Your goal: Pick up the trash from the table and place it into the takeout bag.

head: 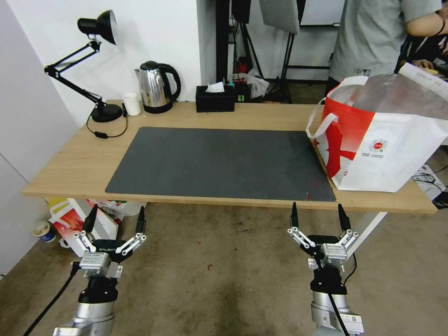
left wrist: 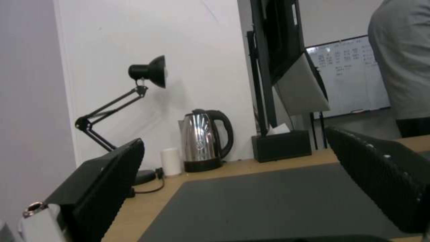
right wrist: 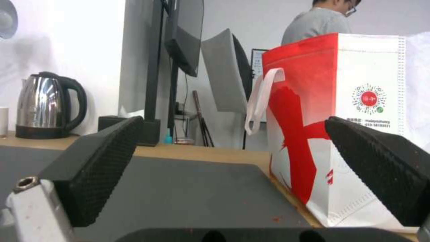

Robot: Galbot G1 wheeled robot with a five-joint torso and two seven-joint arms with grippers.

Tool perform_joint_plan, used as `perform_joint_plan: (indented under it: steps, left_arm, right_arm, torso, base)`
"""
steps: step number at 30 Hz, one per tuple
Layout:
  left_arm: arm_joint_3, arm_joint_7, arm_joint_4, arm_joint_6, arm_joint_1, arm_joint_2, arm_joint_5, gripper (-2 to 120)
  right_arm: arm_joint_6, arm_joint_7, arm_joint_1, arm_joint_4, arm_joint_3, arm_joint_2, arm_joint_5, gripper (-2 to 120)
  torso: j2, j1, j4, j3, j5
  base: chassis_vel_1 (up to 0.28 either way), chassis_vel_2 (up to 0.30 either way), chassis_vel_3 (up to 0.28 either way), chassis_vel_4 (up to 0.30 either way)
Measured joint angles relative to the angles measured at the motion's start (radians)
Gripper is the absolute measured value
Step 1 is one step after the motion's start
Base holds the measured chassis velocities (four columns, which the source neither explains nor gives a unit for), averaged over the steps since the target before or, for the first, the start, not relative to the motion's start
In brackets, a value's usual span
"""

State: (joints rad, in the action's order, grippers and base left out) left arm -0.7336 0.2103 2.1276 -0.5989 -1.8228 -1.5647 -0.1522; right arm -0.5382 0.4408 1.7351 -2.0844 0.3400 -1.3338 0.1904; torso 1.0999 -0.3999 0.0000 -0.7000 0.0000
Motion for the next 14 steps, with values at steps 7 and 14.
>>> perform_joint_plan:
  steps: [7,14]
  left_arm:
    - [0.0,0.0,-0.013,-0.002,0.014,0.013,0.0,100]
    - [-0.005,0.001,-0.01,-0.002,0.028,0.025,-0.001,100]
  right_arm:
    - [0.0,0.0,0.0,0.0,0.0,0.0,0.0,100]
    - [0.0,0.0,0.0,0.0,0.0,0.0,0.0,100]
  torso:
    - [0.0,0.0,0.0,0.0,0.0]
    - [0.0,0.0,0.0,0.0,0.0]
  base:
    - [0.0,0.0,0.0,0.0]
    - [0.0,0.0,0.0,0.0]
